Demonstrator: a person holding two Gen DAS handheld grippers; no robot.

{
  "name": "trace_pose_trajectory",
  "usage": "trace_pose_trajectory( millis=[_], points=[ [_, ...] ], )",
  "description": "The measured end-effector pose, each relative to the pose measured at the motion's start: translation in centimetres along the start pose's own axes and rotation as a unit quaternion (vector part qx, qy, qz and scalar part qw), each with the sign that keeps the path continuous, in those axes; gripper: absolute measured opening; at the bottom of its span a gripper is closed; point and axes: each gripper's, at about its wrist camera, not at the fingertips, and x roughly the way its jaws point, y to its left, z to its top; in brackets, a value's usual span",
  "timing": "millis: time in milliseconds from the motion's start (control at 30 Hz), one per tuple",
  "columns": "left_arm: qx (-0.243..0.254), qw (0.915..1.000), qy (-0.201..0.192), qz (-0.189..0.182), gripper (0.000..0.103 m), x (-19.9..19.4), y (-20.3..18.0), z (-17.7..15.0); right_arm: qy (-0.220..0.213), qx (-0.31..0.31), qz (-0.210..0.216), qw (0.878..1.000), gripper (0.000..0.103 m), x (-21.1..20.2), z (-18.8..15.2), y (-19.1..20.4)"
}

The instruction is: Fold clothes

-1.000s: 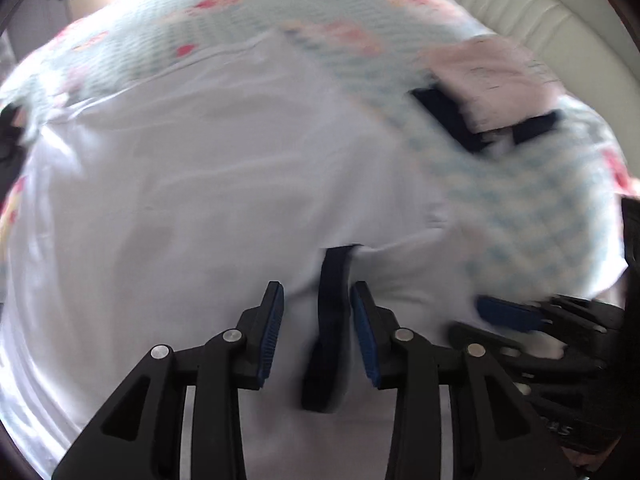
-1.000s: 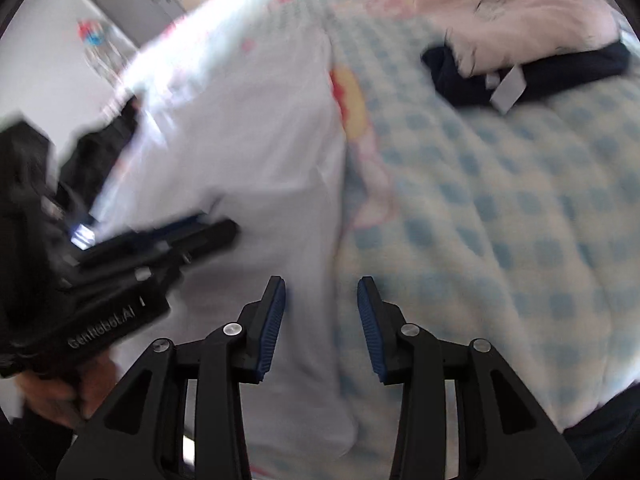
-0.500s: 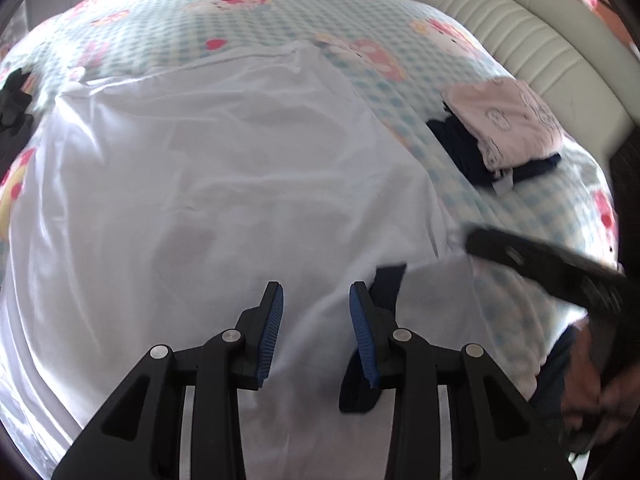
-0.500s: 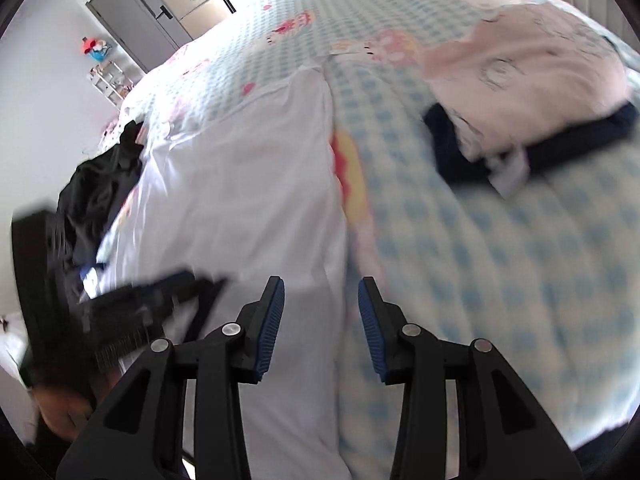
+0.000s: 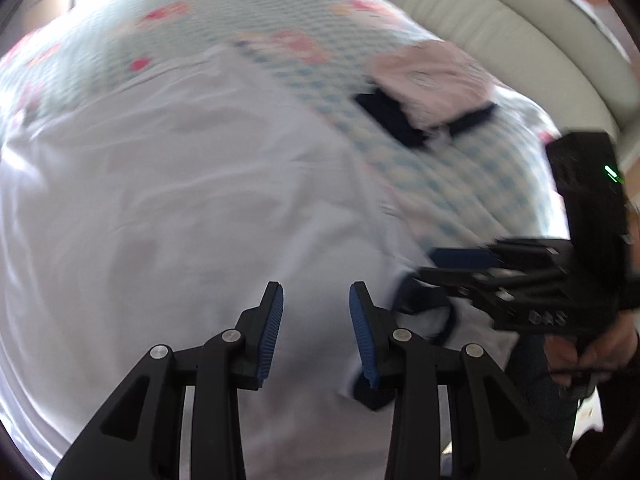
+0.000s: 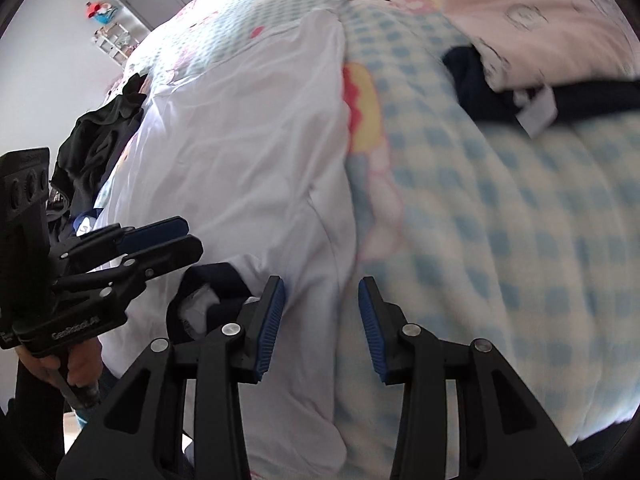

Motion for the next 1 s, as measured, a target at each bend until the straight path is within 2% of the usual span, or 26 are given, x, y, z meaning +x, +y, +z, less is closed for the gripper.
trace_pose_trajectory(
  millis=[100, 200, 367, 467, 533, 600, 667, 767, 867, 933, 1000],
  points=[
    [0.033, 0.9994, 0.009, -0.004, 0.036, -0.1, -1.4, -0.1, -0.004, 0.011, 0.011, 1.0, 0.039, -0.4, -0.4, -0.4],
    [0.045, 0.9988, 0.01, -0.015, 0.036, -0.2, -2.0, -0.3, -0.005, 0.014, 0.014, 1.0, 0.039, -0.8, -0.5, -0.6],
    [0.052, 0.9986, -0.007, -0.008, 0.036, -1.7, -2.4, -0.5, -0.013, 0.025, 0.025, 0.999, 0.039, -1.3, -0.4, -0.6],
    [0.045, 0.9985, -0.02, -0.026, 0.036, -2.5, -2.4, -0.8, -0.011, 0.032, 0.028, 0.999, 0.039, -1.3, -0.5, -0.8],
    [0.043, 0.9986, -0.025, -0.019, 0.036, -2.5, -2.6, -1.0, -0.008, 0.035, 0.031, 0.999, 0.04, -1.0, -0.5, -0.7],
    [0.051, 0.9977, -0.041, -0.015, 0.028, -2.7, -3.1, -1.3, -0.006, 0.036, 0.034, 0.999, 0.04, -0.9, -0.5, -0.6],
    [0.052, 0.9971, -0.047, -0.031, 0.024, -2.7, -3.5, -1.4, -0.006, 0.037, 0.039, 0.999, 0.04, -0.9, -0.4, -0.4],
    [0.058, 0.9979, -0.021, -0.022, 0.024, -1.1, -4.0, -1.5, -0.008, 0.041, 0.055, 0.998, 0.04, -0.9, -0.4, 0.0],
    [0.041, 0.9989, 0.007, -0.022, 0.023, 0.5, -3.5, -1.6, -0.006, 0.042, 0.054, 0.998, 0.04, -0.7, -0.3, 0.1],
    [0.019, 0.9992, 0.007, -0.034, 0.023, 0.8, -3.1, -1.4, -0.004, 0.042, 0.047, 0.998, 0.04, -0.6, -0.4, 0.1],
    [0.015, 0.9997, -0.004, -0.021, 0.023, 0.7, -3.1, -1.2, -0.002, 0.041, 0.04, 0.998, 0.04, -0.6, -0.6, 0.0]
  ],
)
